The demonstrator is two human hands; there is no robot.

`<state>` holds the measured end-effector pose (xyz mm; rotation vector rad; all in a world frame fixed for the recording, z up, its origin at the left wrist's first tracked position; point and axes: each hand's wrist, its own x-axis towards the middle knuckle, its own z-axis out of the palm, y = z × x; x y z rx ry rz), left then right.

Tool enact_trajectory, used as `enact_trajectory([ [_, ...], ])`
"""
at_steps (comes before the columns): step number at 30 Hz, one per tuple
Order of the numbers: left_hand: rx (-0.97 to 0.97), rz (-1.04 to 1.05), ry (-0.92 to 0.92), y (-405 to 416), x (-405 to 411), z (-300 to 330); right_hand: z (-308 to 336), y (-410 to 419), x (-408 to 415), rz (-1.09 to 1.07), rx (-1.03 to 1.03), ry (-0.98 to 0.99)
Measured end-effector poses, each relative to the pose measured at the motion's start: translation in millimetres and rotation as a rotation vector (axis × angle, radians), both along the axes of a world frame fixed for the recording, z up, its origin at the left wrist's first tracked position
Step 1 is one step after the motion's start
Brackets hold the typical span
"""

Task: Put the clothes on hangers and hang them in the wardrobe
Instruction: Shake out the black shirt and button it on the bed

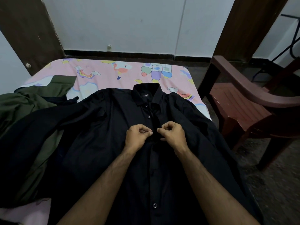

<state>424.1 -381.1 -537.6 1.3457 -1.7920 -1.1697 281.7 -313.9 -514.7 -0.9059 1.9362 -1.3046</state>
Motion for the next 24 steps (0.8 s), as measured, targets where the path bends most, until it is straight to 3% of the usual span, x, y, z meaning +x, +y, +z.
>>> enact_trajectory([
  [9, 0.156, 0.044, 0.107, -6, 1, -7, -27, -3, 25, -0.020, 0.027, 0.214],
  [20, 0.196, 0.029, 0.131, -9, 4, -6, -33, 3, 29, 0.007, -0.016, 0.236],
  [24, 0.187, 0.066, 0.056, -5, -1, 1, -33, 5, 31, 0.040, -0.006, 0.252],
])
